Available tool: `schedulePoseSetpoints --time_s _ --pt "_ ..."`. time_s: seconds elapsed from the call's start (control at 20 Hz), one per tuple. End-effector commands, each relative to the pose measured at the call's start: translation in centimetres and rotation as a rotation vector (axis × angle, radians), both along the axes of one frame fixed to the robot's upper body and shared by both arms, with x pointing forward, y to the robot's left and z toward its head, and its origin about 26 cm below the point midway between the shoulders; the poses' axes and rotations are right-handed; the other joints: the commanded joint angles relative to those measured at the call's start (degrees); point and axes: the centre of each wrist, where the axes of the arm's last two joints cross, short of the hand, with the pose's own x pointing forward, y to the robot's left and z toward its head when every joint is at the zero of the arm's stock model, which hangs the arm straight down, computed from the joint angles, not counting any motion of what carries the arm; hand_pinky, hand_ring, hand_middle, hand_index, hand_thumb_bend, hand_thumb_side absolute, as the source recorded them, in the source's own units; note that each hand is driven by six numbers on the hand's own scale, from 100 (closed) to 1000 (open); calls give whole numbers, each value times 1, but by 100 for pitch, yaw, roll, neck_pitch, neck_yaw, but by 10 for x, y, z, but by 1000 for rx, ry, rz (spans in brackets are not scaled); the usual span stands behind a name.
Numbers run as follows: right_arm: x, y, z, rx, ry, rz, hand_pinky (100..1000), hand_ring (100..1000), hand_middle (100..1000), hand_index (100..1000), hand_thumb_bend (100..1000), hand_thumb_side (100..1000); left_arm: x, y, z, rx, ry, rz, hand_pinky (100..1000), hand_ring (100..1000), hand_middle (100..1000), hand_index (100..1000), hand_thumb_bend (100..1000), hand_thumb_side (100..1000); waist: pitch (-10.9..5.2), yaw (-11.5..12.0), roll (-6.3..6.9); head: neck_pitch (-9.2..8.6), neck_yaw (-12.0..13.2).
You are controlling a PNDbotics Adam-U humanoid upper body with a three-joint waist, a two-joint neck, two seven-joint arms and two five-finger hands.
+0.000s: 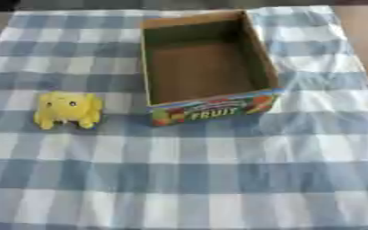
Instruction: Pick up objects on the table and place them in the box.
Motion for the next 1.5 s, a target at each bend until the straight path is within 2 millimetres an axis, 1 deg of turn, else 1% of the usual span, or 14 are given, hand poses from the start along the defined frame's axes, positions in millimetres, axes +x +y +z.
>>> schedulePoseSetpoints --time_s 0.05,0.3,0.4,0.55,0.65,0.7,0.75,0.85,0.95,1.05,1.25,1.35,1.5 --pt "-3 -2 8 -12 -29 -5 728 588 613 818 100 642 -3 3 6 4 -25 9 683 629 594 877 100 815 -98 -3 -13 -51 28" --pt "-3 -1 8 -15 -26 -6 728 588 613 819 100 643 -3 5 7 13 -28 16 683 629 594 878 100 805 -65 -7 -9 -113 55" --pt "-3 -1 8 -17 -25 -6 729 588 613 819 100 642 -3 8 10 37 -36 37 683 629 596 879 100 784 -59 -7 -5 -121 40" --pt "-3 -2 8 -22 -21 -8 728 588 612 818 100 640 -3 19 23 121 -63 93 686 632 603 882 100 741 -62 2 12 -70 11" --pt "-3 -2 7 -23 -19 -9 729 589 612 818 100 640 -3 25 31 189 -66 120 687 633 605 884 100 729 -66 3 28 -16 14" --pt "-3 -2 7 -24 -18 -9 728 589 612 818 100 641 -3 27 35 226 -64 132 689 635 608 885 100 700 -70 2 37 14 9" --pt "-3 -2 7 -25 -18 -8 728 589 612 818 100 641 -3 29 40 263 -61 144 689 635 609 886 100 695 -74 0 41 36 4" --pt "-3 -2 8 -25 -18 -7 728 589 612 818 100 640 -3 30 50 384 -42 213 689 636 611 885 100 678 -86 -14 41 69 -3" --pt "-3 -2 8 -27 -18 -5 728 589 612 818 100 641 -3 29 61 498 -19 283 691 640 613 884 100 668 -101 -24 43 71 -8" --pt "-3 -2 8 -28 -16 -5 728 590 612 818 100 640 -3 30 74 607 6 358 686 646 616 885 100 640 -120 -28 48 72 -8" --pt "-4 -2 7 -33 -12 -4 728 590 613 818 100 641 -5 29 99 868 93 522 710 692 655 898 100 632 -156 -31 62 33 18" --pt "-4 -2 8 -37 -12 -4 728 591 613 818 100 641 -7 28 108 1013 125 570 734 721 672 905 100 630 -166 -33 67 4 36" --pt "-4 -2 8 -41 -12 -2 728 591 613 818 100 641 -8 27 118 1230 174 587 769 756 698 916 100 652 -173 -42 74 -46 52"
